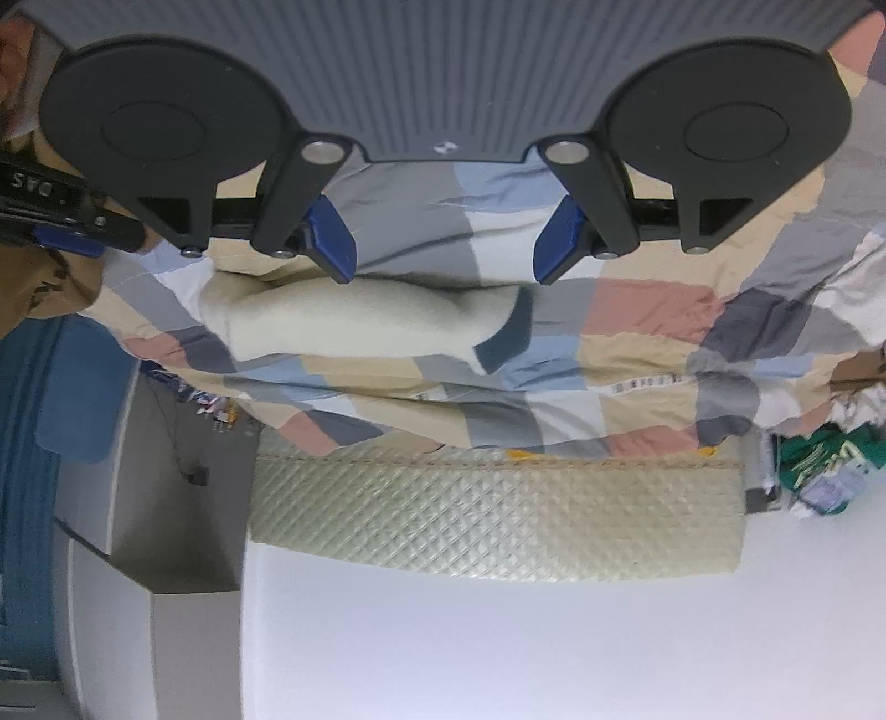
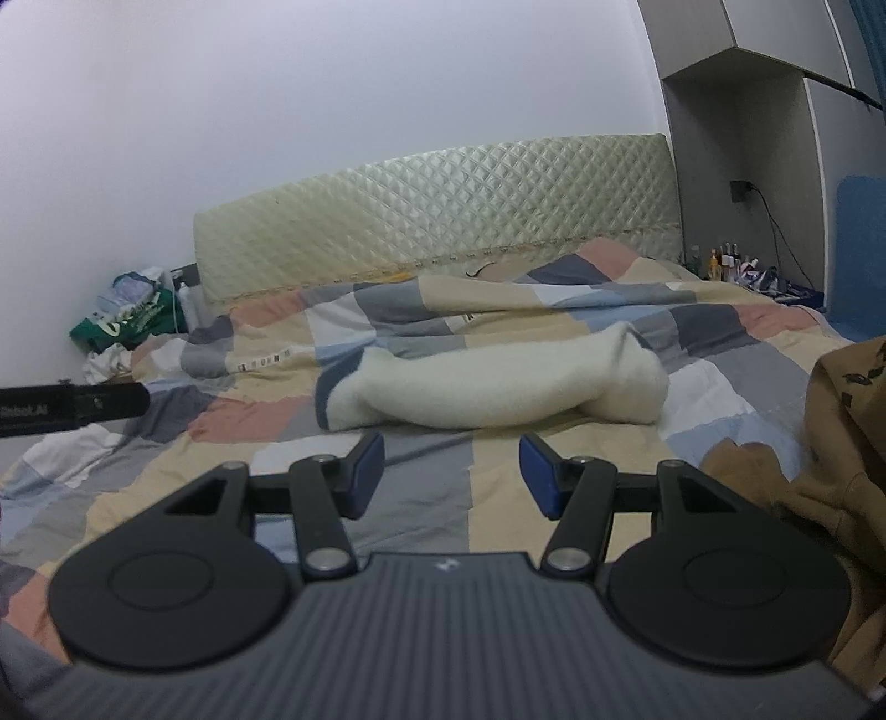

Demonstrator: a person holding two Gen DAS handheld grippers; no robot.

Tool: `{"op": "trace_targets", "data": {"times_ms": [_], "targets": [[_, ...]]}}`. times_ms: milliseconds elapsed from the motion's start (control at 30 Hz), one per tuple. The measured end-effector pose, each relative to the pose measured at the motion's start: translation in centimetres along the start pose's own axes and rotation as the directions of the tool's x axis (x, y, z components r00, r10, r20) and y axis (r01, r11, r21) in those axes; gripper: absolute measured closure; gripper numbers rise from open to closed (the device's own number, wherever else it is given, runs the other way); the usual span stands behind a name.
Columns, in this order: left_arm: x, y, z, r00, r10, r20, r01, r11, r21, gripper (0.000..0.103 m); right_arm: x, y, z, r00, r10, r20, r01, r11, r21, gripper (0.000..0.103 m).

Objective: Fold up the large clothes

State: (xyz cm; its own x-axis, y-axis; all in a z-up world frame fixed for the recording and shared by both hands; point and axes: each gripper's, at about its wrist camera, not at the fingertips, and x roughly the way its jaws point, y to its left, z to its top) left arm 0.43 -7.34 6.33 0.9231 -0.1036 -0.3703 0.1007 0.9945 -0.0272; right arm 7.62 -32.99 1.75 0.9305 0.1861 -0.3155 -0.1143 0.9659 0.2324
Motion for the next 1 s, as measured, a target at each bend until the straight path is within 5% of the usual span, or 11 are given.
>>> {"op": "trace_targets", "data": {"times_ms": [267,600,800,1000], "targets": [[0.47,0.28,-0.46,1.000,0.013,-0.013,-0.013,1.000,-0.003,0.025,0.37,-0.04,-0.24,1.000,-0.024,-0.004,0.024,1.000,-0.003,0.045],[0.54,0.06,-0.66,1.000,0.009,-0.026,-0.009,1.000,-0.003,0.004,0.58,0.16,-0.35,0.997,-0.073,-0.010,0.073,0.997,-0.016,0.041],[0.38,-0.05,-0.75,0.999,0.025,-0.031,-0.025,1.000,0.001,0.002,0.28,-0.09,-0.30,0.995,-0.100,0.021,0.100,0.995,-0.002,0.005],[0.39,-0.61,-0.71,0.999,0.024,-0.038,-0.023,1.000,0.014,0.000,0.51,-0.22,-0.26,0.993,-0.113,0.014,0.113,0.994,-0.004,0.000]]}}
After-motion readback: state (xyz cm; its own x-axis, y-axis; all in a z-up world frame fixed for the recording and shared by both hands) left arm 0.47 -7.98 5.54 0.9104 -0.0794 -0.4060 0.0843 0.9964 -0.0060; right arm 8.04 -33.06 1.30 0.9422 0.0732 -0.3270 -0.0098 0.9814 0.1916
